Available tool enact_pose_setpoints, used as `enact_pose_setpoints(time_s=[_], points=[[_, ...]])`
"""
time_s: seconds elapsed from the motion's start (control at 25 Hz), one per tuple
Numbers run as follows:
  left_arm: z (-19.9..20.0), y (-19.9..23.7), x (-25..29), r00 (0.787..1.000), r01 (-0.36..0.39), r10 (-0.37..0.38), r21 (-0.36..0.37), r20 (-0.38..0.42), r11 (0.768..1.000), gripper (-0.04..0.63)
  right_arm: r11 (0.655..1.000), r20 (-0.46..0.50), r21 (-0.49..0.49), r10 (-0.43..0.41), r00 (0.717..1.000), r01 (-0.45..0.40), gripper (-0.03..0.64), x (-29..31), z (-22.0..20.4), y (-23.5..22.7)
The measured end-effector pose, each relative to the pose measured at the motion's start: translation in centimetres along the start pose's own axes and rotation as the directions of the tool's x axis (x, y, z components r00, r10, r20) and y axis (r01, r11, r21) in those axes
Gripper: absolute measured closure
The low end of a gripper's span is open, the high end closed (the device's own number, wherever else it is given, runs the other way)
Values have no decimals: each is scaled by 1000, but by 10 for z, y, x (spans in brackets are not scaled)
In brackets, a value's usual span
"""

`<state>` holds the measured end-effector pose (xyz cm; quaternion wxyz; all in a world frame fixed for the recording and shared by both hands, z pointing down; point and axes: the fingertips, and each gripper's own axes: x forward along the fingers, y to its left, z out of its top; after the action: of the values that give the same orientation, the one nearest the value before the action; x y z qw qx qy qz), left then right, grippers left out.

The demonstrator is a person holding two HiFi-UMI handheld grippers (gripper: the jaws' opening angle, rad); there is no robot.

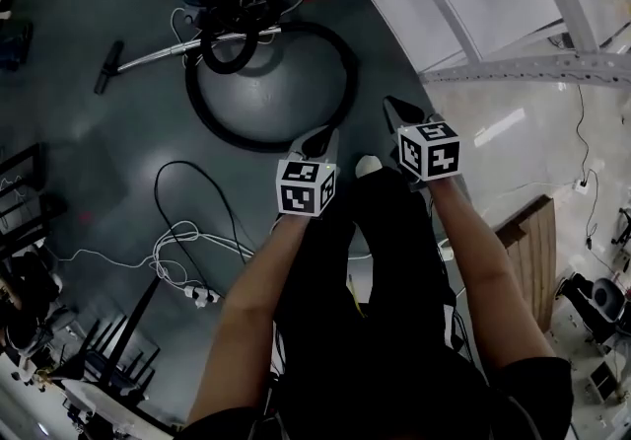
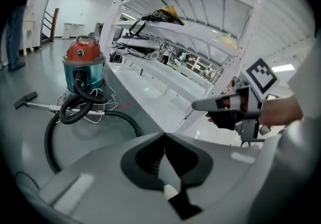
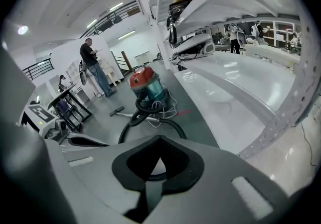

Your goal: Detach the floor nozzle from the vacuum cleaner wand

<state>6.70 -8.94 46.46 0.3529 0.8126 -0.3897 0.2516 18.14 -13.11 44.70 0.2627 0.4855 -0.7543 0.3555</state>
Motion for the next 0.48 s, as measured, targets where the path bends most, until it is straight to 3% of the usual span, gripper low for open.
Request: enact_pose_setpoints(time_s=[0.2, 0.36, 0.48], points=[[-13, 35, 42, 999, -13, 14, -14, 51, 1000, 586, 999, 29, -32, 15, 999, -14, 621, 55, -12, -17], [-20, 65, 75, 994, -22, 23, -13, 104, 1000, 586, 997, 78, 26, 66, 995, -68, 621, 98, -3, -42], [-22, 91, 101, 991, -24, 21, 22, 133, 999, 586, 994, 84, -42, 103, 991, -99, 621, 134, 7, -54]])
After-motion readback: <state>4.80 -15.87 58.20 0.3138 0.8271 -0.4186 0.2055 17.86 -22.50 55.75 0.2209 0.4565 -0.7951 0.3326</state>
